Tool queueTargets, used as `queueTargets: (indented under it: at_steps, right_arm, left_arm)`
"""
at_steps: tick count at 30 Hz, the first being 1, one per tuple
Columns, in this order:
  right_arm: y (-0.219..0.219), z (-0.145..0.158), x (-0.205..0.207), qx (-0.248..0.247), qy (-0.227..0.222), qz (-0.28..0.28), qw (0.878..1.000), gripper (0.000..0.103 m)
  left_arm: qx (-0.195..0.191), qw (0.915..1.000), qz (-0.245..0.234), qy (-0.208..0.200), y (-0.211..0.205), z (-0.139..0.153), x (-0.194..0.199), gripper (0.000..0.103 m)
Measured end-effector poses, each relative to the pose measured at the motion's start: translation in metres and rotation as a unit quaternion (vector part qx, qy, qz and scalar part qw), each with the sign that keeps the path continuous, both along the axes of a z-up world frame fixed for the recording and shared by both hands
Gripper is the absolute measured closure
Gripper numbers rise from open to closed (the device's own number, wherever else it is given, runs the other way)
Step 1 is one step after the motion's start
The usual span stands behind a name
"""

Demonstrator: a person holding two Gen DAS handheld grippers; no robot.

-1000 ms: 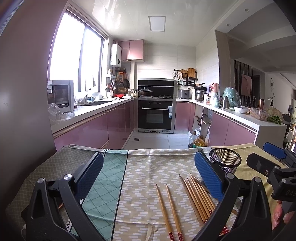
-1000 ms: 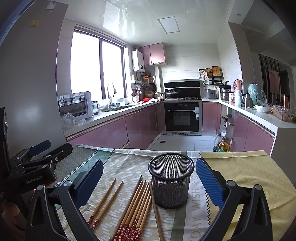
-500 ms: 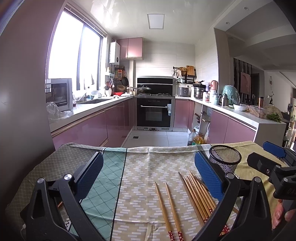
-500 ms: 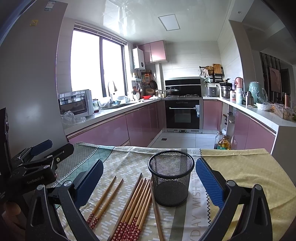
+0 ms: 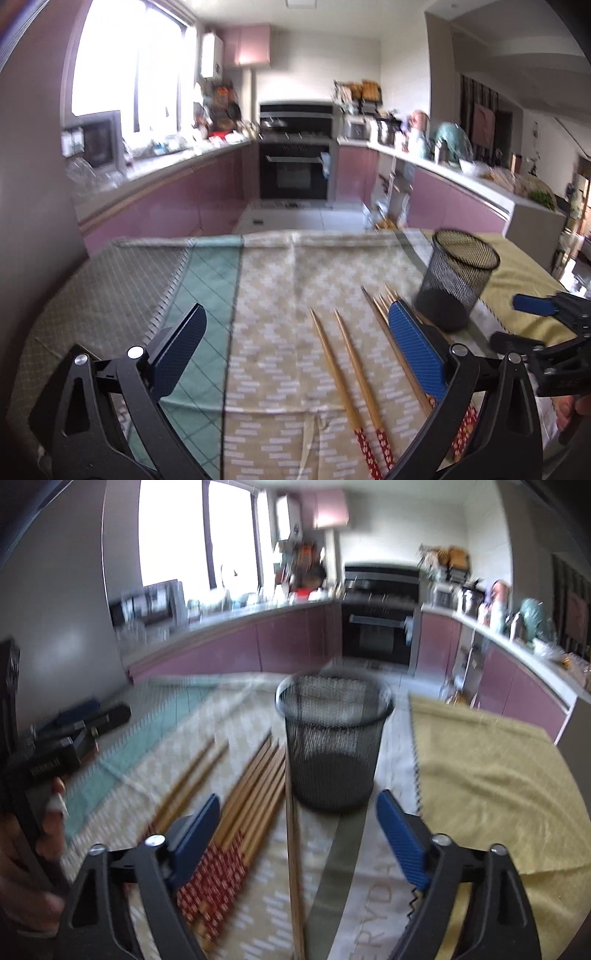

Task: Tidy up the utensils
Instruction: 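Lower the right gripper onto one chopstick and close on it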

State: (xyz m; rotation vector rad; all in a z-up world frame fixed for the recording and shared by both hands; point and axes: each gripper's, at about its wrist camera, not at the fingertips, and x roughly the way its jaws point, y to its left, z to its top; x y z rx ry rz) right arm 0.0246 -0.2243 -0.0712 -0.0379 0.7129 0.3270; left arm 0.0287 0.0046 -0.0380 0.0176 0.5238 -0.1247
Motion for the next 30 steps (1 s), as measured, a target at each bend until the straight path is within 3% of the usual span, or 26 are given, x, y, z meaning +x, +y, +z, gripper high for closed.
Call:
queueTargets:
  at_steps: [5,11,18,22,26,30]
  right_arm:
    - [0.009,-0.02,0.014,-0.021,0.046,0.016,0.999,0.042]
    - [0.006,-0.031,0.027,-0.005,0.092,0.009,0.996,0.06]
    - [0.01,-0.037,0.029,0.012,0.117,0.016,0.993,0.077]
    - [0.011,-0.037,0.034,0.07,0.153,0.032,0.985,0.091]
    - [0.015,-0.032,0.034,0.081,0.158,0.042,0.983,0.091]
    - [0.022,-0.028,0.038,0.026,0.141,0.037,0.989,0.079]
  left_arm:
    - [0.017,0.9985,-0.032,0.042,-0.007,-0.02,0.01,0.007]
    - [0.024,0.9937,-0.065,0.088,-0.015,-0.04,0.02,0.018]
    - [0.012,0.9847,-0.092,0.148,-0.011,-0.057,0.035,0.046]
    - [0.016,0.9803,-0.102,0.168,-0.014,-0.062,0.04,0.055]
    - [0.017,0.976,-0.111,0.186,-0.015,-0.067,0.044,0.057]
    - [0.039,0.9737,-0.12,0.19,-0.024,-0.069,0.052,0.058]
